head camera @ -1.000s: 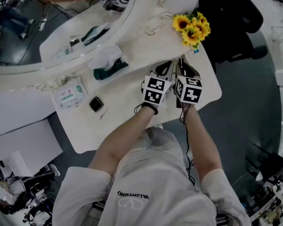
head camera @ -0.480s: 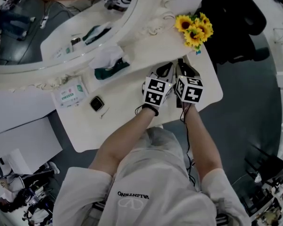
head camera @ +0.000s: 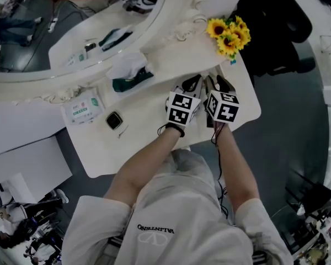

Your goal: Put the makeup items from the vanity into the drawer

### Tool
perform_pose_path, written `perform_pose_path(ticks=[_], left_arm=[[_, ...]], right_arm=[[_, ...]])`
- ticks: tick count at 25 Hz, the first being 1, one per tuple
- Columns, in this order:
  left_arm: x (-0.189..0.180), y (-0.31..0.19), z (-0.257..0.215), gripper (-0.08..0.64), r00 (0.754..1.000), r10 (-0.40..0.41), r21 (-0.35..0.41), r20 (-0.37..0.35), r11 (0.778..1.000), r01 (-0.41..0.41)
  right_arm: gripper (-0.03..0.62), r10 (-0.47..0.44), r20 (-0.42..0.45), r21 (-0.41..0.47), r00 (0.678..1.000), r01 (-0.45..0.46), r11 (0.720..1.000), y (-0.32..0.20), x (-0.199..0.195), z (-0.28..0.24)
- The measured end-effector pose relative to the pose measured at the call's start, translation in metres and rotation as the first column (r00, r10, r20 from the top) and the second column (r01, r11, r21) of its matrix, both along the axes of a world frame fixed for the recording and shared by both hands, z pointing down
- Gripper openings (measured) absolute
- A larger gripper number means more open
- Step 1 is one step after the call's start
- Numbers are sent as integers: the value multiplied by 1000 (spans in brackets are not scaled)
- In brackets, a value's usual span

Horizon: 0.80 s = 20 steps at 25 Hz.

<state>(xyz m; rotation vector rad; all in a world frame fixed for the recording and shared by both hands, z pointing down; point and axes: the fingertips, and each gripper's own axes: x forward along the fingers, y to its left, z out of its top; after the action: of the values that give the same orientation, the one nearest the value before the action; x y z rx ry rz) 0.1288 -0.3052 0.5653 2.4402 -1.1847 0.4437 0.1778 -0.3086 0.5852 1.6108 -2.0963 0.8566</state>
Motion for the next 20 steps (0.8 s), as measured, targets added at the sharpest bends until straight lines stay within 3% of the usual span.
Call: perform_pose_path(ticks=[10, 12, 17, 20], left_arm=[[-9, 14, -11, 2, 1000, -11, 14, -25, 1000, 11], [-13, 20, -14, 2, 1000, -12, 20, -24, 1000, 13], [-27, 34, -24, 2, 999, -28, 38, -29, 999, 29], [-35, 46, -33, 2, 999, -36, 54, -29, 998, 37]], right_arm=[[185, 22, 31, 62, 999, -23, 998, 25, 4, -20], [107, 32, 13, 103, 999, -33, 994, 31, 9, -30], [24, 42, -20, 154, 999, -38, 987, 47, 16, -41], [9, 25, -11, 174, 1000, -23, 985, 59, 16, -48]])
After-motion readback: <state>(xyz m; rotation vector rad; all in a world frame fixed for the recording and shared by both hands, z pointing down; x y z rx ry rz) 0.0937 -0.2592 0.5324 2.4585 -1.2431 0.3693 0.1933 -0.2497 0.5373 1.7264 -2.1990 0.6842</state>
